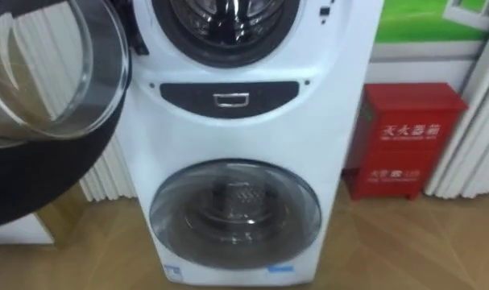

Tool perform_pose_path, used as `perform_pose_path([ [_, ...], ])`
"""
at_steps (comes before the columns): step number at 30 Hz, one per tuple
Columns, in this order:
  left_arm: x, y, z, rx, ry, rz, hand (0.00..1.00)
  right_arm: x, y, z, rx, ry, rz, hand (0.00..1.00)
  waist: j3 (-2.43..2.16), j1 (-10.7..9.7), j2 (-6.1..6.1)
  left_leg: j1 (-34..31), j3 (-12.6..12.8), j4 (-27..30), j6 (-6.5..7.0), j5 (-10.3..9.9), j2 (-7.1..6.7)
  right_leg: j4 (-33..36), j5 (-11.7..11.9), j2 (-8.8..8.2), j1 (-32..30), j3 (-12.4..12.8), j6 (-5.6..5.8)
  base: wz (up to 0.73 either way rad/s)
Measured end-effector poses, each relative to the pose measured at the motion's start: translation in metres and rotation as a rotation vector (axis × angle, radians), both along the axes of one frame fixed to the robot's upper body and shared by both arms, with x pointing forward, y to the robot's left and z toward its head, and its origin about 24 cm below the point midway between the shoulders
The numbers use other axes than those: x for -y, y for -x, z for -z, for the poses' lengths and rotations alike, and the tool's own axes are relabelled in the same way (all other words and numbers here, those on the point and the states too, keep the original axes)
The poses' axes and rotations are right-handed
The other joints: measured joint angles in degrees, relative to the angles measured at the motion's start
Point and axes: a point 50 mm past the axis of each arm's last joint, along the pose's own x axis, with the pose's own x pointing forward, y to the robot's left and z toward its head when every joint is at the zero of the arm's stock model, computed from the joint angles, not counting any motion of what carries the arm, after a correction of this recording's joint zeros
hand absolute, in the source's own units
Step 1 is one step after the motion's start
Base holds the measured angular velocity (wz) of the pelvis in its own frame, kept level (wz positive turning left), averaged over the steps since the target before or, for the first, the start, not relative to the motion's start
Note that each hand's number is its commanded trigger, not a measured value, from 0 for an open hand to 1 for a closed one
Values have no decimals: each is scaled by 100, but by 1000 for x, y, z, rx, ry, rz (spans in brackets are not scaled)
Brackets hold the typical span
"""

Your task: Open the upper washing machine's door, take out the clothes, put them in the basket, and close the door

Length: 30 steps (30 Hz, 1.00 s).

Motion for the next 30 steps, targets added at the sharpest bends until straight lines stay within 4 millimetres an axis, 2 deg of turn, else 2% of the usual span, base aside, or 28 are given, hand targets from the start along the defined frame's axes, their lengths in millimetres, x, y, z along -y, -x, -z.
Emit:
perform_pose_path([
  [2,-1,1,0,0,-4,-8,0,1,4,1,-16,-6,1,0,-19,9,-62,18,35,-3,-31,7,60,-77,36,66,40,2,-36,-5],
  [3,-1,1,0,3,-2,-23,0,1,5,1,-22,-7,2,0,-5,12,-107,56,32,-25,-52,8,78,-135,43,91,89,-5,-47,0],
  [5,-1,1,0,11,0,-58,0,0,6,1,-26,-7,-2,0,-24,29,-88,72,32,-43,-71,6,94,-168,43,113,105,-7,-53,0],
  [10,1,2,0,34,23,-145,0,-1,3,2,-23,-19,-7,0,-16,75,-92,-16,-123,-45,-87,-6,82,-202,43,110,92,-103,-55,6],
  [11,1,1,0,38,27,-159,0,0,0,1,-18,-18,-5,0,8,99,-104,-17,-127,-53,-87,-6,79,-236,43,111,99,-101,-55,8],
  [16,-4,13,0,49,43,-327,0,3,-4,0,3,-9,24,0,26,99,-100,10,-251,-142,-87,-6,46,-382,41,101,225,-227,-46,13],
  [17,-8,16,0,61,38,-390,0,5,-4,-1,5,-2,40,0,58,113,-95,70,-261,-163,-88,-6,44,-459,41,105,315,-249,-46,10],
  [18,-10,18,-1,67,35,-426,0,6,-4,-1,8,0,51,0,62,113,-87,101,-264,-181,-88,-6,43,-478,41,107,353,-256,-45,7],
  [19,-16,21,-3,84,23,-504,0,9,-4,-2,18,3,82,0,58,108,-56,155,-287,-220,-90,-6,40,-504,41,108,403,-264,-45,5],
  [21,-30,13,-8,135,-4,-608,0,15,-8,-5,38,27,95,0,60,126,12,158,-296,-223,-90,-6,38,-546,46,117,432,-261,-39,2],
  [23,-57,-2,-20,246,-38,-742,0,27,-12,-10,76,57,128,0,25,164,148,196,-290,-254,-91,-5,33,-537,45,116,442,-260,-38,0],
  [24,-65,-8,-24,279,-47,-766,0,30,-13,-11,86,64,136,0,25,163,180,206,-291,-267,-93,-4,33,-537,45,117,445,-258,-39,-3],
  [26,-96,-28,-43,403,-97,-853,0,40,-15,-15,105,96,151,0,20,166,323,236,-289,-307,-97,0,26,-532,46,116,446,-243,-38,-2],
  [27,-102,-31,-47,430,-108,-867,0,42,-14,-16,106,106,149,0,2,176,339,240,-292,-308,-96,1,20,-531,45,111,448,-240,-38,-6],
  [28,-115,-39,-57,487,-129,-893,0,44,-12,-17,105,118,155,0,-7,192,422,243,-280,-311,-96,1,18,-531,45,110,442,-216,-38,-11],
  [29,-126,-51,-69,546,-154,-887,0,46,-6,-17,99,129,159,0,-40,280,423,245,-242,-319,-96,1,20,-515,45,116,408,-175,-37,-19],
  [30,-137,-62,-82,611,-176,-874,0,47,-1,-17,92,133,163,0,-46,343,463,241,-210,-332,-96,1,25,-490,45,123,361,-125,-37,-19],
])
